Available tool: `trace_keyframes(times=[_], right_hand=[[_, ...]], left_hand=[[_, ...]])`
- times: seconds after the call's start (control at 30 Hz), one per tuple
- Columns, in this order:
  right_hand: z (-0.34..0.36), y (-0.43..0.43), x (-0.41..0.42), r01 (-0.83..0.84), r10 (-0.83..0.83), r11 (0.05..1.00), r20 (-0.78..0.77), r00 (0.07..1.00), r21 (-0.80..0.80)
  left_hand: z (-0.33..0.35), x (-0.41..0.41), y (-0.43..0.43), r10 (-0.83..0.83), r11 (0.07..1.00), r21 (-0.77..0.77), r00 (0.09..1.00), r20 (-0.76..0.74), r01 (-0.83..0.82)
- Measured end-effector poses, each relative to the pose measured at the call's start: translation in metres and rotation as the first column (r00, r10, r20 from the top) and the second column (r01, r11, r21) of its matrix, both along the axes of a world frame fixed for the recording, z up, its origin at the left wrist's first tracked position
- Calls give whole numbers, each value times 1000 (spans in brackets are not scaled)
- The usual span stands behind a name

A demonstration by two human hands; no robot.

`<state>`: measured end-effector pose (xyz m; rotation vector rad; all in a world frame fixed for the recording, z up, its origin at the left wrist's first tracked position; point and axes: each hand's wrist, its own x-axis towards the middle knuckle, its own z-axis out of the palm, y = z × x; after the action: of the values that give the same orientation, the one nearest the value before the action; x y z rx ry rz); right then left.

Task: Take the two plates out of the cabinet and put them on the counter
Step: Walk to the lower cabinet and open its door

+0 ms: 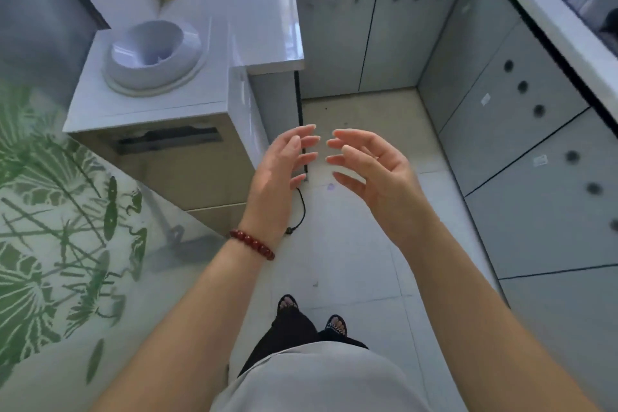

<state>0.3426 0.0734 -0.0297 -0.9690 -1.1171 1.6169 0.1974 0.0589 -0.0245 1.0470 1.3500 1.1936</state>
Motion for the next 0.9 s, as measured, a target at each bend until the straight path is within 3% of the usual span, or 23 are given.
trace_keyframes(times=[0.27,0.53,0.9], right_hand=[[-2,4,80,263,-261,964,45,964,-37],[5,0,144,492,-487,870,95,868,-32],[-2,-5,218,665,-659,745,99,746,-52]], left_hand=[[-7,79,48,-285,959,-15,959,9,285],[-6,161,88,-557,830,8,829,54,558],[-14,252,112,-725,689,31,688,34,724]])
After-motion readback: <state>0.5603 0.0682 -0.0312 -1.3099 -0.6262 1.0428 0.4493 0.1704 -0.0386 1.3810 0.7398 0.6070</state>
